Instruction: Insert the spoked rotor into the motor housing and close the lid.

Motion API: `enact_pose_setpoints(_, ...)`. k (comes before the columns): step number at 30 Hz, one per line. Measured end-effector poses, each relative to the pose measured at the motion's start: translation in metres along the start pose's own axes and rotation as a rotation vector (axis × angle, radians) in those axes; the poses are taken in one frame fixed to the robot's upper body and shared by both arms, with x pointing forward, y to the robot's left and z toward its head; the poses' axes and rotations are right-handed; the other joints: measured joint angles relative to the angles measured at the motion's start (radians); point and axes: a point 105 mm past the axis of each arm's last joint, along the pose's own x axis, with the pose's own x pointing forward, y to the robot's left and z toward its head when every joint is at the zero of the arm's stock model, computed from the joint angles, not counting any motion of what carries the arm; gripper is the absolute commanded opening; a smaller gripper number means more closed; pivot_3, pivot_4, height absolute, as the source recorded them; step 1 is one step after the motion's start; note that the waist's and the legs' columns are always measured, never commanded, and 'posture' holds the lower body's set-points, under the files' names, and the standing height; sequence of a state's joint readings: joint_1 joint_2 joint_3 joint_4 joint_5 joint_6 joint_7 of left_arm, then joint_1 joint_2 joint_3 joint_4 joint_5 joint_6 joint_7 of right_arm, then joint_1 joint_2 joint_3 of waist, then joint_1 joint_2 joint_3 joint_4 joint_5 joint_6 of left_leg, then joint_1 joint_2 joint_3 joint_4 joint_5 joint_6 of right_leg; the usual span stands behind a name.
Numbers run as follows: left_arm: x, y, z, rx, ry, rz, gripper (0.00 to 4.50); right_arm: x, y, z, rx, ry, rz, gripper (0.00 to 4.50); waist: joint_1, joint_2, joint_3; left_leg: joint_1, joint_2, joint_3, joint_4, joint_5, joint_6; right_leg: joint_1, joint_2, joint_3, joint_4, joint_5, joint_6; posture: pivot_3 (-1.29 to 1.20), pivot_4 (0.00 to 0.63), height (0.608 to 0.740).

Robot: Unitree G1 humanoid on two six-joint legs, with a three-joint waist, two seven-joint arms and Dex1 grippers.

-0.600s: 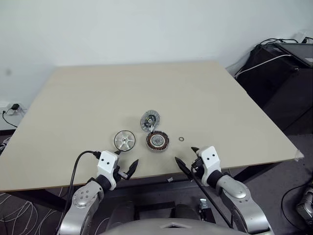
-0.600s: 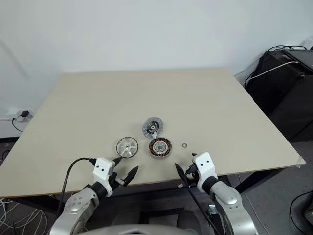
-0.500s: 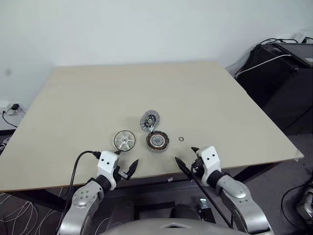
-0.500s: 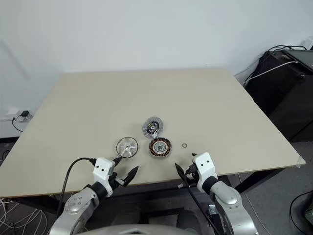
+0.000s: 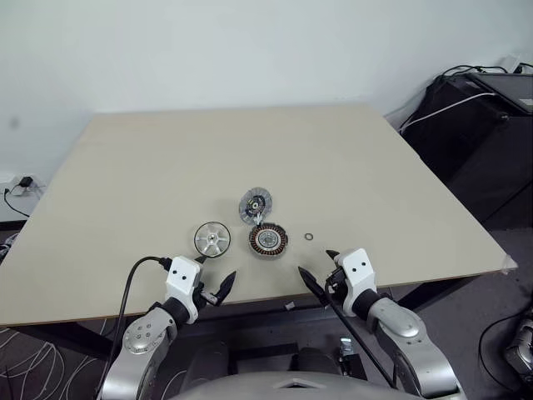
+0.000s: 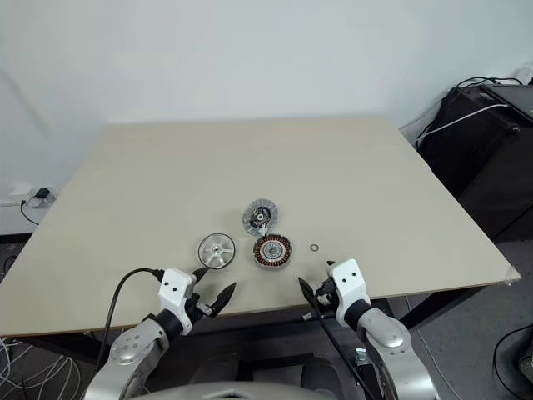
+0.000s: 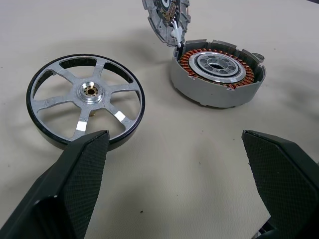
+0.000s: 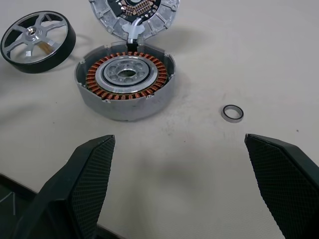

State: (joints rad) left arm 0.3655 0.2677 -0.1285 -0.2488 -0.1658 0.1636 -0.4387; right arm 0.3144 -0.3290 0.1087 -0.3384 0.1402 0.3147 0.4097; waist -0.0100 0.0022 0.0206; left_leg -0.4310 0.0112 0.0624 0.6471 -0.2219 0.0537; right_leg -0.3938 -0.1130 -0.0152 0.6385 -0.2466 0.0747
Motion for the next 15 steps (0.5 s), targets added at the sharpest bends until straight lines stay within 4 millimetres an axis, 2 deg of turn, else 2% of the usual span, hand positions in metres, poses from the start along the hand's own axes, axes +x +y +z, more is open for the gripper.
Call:
enact_pose_setpoints(12, -0.0001, 0.0001, -0.0001, 0.0, 0.0, 0.001, 4.5, 0.0025, -0.0018, 0.0036, -0.017, -0.008, -0.004, 4.47, 0.0, 0.0, 0.0, 0.0, 0.0, 0.0, 0.0, 0.0, 0.0, 0.0, 0.0, 0.0, 0.0, 0.0, 0.0, 0.0, 0.0, 0.74)
enact_pose_setpoints(15, -0.0004, 0.0001, -0.0006, -0.002, 0.001, 0.003, 4.5, 0.0077, -0.0083, 0.0007, -0.024, 0.013, -0.047, 4.47, 0.0, 0.0, 0.0, 0.0, 0.0, 0.0, 0.0, 0.0, 0.0, 0.0, 0.0, 0.0, 0.0, 0.0, 0.0, 0.0, 0.0, 0.74)
